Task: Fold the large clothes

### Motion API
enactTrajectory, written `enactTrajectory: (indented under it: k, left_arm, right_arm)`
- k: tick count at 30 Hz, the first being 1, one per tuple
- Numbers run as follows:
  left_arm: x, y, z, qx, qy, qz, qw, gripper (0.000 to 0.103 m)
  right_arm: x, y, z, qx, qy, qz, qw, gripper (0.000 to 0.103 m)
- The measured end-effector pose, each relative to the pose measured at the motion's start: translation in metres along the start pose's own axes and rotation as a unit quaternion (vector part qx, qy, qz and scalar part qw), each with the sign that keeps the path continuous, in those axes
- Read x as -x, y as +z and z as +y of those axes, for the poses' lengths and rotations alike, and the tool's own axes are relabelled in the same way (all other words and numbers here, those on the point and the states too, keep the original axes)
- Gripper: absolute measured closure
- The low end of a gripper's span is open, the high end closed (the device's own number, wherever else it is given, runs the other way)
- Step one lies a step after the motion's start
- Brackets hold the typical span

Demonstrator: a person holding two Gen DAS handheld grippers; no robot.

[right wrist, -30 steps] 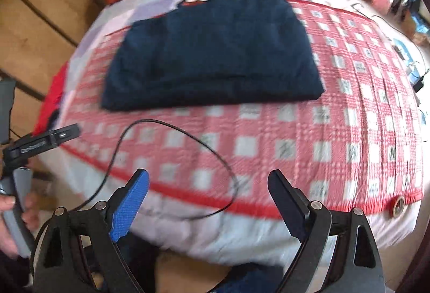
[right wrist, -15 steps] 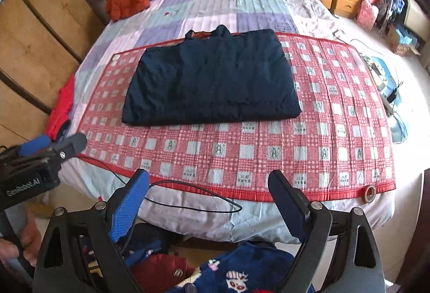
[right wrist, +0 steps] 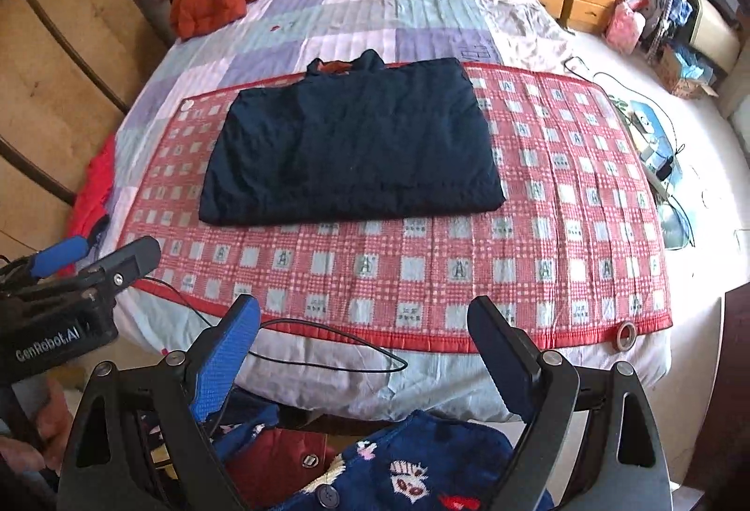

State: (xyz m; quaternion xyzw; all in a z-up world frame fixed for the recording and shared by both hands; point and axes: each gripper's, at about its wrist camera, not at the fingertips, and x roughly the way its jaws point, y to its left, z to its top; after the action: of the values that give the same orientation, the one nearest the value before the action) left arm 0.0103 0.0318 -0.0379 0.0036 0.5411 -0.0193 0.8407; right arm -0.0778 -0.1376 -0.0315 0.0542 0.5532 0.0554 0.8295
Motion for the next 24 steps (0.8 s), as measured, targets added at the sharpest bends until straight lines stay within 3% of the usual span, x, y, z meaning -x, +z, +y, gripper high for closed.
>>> enactTrajectory:
  k: [24]
  left_arm:
    - [0.001, -0.004, -0.007, -0.018, -0.002, 0.012, 0.9998, 0.000]
  right_arm:
    - [0.012, -0.002, 0.005, 0.003, -0.008, -0.008, 1.000, 0.011]
